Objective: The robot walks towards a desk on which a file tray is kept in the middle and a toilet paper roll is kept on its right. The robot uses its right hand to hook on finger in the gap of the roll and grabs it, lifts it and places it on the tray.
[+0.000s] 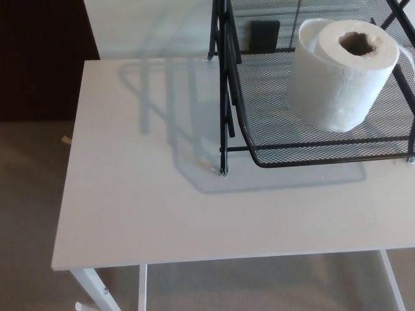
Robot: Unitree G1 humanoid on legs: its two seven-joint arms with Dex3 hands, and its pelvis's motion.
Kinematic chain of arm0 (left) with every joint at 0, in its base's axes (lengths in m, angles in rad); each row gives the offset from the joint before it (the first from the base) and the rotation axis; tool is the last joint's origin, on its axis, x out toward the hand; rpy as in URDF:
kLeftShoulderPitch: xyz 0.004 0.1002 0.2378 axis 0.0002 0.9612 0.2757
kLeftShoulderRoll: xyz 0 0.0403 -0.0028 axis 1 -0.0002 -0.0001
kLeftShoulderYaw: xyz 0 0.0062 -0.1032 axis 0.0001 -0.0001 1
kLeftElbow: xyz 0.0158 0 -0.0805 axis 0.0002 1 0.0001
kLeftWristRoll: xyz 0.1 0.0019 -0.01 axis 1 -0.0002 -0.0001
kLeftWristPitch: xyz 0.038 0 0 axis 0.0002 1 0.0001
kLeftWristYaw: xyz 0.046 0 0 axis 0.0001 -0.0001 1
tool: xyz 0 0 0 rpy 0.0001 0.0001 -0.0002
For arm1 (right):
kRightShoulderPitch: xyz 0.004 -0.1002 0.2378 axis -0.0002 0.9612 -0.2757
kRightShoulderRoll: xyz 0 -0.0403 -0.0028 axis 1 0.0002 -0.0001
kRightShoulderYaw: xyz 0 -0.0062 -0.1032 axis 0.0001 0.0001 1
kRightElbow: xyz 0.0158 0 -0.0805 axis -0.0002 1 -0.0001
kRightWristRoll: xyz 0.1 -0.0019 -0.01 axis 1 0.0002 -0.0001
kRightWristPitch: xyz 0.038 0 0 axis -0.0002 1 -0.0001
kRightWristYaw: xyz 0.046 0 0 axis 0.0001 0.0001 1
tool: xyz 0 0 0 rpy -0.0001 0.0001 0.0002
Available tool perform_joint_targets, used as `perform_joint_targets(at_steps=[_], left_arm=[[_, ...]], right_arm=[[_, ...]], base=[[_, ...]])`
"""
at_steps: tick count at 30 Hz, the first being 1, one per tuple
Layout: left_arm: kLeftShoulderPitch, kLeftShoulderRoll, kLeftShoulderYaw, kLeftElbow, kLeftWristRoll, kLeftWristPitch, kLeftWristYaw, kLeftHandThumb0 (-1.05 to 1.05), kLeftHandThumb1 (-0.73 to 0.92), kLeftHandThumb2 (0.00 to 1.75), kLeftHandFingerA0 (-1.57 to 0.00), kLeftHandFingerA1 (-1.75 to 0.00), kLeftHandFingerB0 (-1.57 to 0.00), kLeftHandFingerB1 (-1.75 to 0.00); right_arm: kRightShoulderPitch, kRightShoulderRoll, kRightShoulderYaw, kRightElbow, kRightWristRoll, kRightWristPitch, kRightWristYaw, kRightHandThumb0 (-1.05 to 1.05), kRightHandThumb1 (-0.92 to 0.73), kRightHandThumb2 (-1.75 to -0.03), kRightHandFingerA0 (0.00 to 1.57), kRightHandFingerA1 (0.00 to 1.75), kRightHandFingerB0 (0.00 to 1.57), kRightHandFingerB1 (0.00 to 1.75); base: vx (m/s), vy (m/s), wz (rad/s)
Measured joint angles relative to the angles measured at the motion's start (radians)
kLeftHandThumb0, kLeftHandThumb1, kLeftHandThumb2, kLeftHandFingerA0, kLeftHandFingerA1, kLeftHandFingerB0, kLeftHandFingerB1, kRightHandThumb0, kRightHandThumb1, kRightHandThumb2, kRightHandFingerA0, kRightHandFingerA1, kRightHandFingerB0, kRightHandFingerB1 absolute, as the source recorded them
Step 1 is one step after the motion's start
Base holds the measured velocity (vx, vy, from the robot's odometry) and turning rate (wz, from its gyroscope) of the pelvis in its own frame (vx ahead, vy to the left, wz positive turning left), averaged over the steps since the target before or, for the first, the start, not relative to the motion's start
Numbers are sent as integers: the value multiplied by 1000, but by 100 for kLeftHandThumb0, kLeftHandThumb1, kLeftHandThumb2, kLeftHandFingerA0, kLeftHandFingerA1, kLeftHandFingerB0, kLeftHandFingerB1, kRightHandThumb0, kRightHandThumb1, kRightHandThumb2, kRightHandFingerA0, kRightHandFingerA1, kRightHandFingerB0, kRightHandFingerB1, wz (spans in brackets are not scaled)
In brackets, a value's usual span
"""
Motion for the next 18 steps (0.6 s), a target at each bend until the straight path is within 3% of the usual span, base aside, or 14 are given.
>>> perform_joint_targets(at_steps=[1,2,3,4,6,8,9,10,11,12,13,14,15,18], left_arm=[[3,2,2,1,0,0,0,-68,92,79,-24,-45,-10,-32],[2,3,8,3,-1,0,0,-69,92,79,-27,-46,-11,-32],[2,7,11,6,-1,0,0,-69,92,79,-28,-46,-11,-32],[2,9,12,9,-1,0,1,-69,92,78,-29,-46,-11,-32],[-4,16,13,27,-1,0,2,-71,83,105,-26,-53,-10,-43],[-10,16,16,36,-1,0,3,-73,82,106,-26,-53,-10,-43],[-9,16,16,35,-1,0,3,-72,92,77,-30,-46,-12,-33],[-9,16,16,35,-1,0,3,-72,92,75,-29,-46,-12,-33],[-10,16,18,36,-2,0,3,-72,81,105,-22,-53,-9,-43],[-11,16,24,36,-4,0,3,-72,84,105,-20,-51,-9,-43],[-10,16,31,37,-7,0,3,-72,84,105,-20,-51,-9,-43],[-7,16,34,35,-7,-1,3,-70,92,82,-21,-45,-10,-33],[-5,16,34,34,-6,-1,2,-70,92,82,-21,-45,-10,-33],[1,16,33,31,-6,-1,2,-33,64,118,-1,-49,0,-49]], right_arm=[[-3,3,-6,6,15,4,0,-74,-46,-84,36,68,22,51],[-5,3,-10,13,29,7,-1,-70,-58,-58,33,68,25,43],[-6,3,-9,21,37,9,-3,-73,-60,-58,39,68,26,42],[-6,3,-5,24,41,9,-6,-78,-46,-86,22,67,18,50],[-5,2,15,35,49,11,-16,-83,-64,-61,14,70,18,43],[2,-2,56,41,47,9,-29,-90,-69,-62,23,68,18,44],[8,-5,83,42,41,6,-43,-87,-54,-95,21,64,15,49],[13,-7,106,46,35,1,-57,-87,-70,-63,18,66,16,43],[14,-10,128,58,30,-3,-71,-87,-69,-62,18,68,16,44],[13,-11,144,72,27,-4,-83,-85,-53,-92,13,62,10,50],[10,-11,157,87,26,-5,-92,-85,-53,-92,13,62,10,50],[2,-12,171,104,26,-7,-100,-90,-74,-63,7,70,7,47],[-3,-15,188,115,23,-8,-108,-90,-74,-63,7,70,7,47],[-18,-22,242,149,13,-10,-137,-88,-71,-62,17,64,17,42]], base=[[0,0,0],[0,0,0],[0,0,0],[0,0,0],[0,0,0],[0,0,0],[0,0,0],[0,0,0],[0,0,0],[0,0,0],[0,0,0],[0,0,0],[0,0,0],[0,0,0]])
